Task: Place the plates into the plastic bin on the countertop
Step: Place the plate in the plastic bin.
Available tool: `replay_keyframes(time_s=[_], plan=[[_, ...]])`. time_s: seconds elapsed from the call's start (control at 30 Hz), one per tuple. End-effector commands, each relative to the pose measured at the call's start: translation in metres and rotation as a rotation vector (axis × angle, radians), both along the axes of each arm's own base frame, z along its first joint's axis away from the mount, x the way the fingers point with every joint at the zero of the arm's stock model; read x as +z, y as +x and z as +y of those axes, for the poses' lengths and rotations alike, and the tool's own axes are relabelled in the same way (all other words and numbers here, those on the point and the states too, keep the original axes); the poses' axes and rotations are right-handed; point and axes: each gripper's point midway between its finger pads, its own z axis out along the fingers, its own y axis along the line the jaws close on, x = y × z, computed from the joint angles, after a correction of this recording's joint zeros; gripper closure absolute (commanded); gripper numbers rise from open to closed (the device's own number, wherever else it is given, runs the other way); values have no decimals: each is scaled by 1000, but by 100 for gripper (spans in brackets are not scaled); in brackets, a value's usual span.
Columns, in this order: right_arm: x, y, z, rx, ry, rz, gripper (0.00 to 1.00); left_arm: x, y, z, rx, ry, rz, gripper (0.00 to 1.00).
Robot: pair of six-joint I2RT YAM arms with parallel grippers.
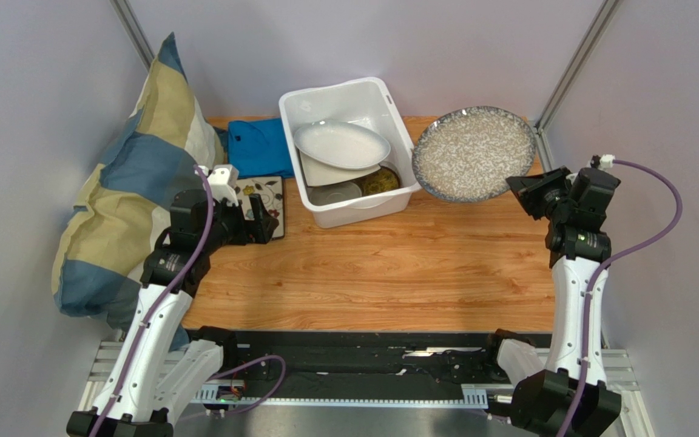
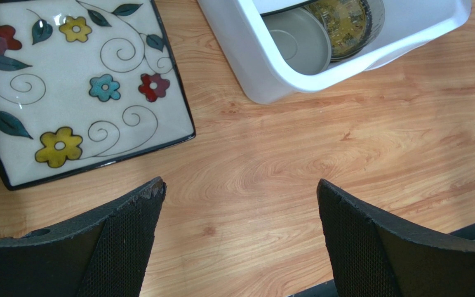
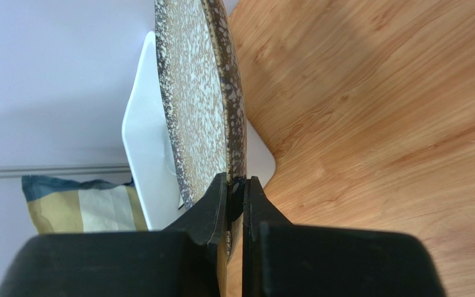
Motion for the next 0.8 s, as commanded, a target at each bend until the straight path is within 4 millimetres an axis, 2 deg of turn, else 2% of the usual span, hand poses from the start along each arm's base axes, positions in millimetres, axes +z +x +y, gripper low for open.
replay_keyframes(time_s=[0.0,0.13,0.23,0.27,0.47,0.5,0.53,0.7,0.77], plan=[[145,4,39,145,-11,-455,100,8,3,0,-4,-8,-42,4],[147,11,51,172,10,-460,100,8,4,-1,-5,-9,-44,4],[149,17,72,221,11,-457,100,8,4,-1,-6,-9,-42,4],[144,24,75,230,15,-439,100,8,3,-1,-6,-9,-42,4],[145,39,104,284,26,-445,100,8,3,-1,-7,-8,-44,4],[143,46,103,275,27,-441,100,8,3,0,-6,-8,-44,4],[142,46,119,313,37,-442,100,9,3,0,-6,-8,-46,4],[135,63,142,349,48,-424,100,8,3,0,-6,-8,-44,4],[125,71,152,363,59,-395,100,9,3,0,-4,-7,-47,4]])
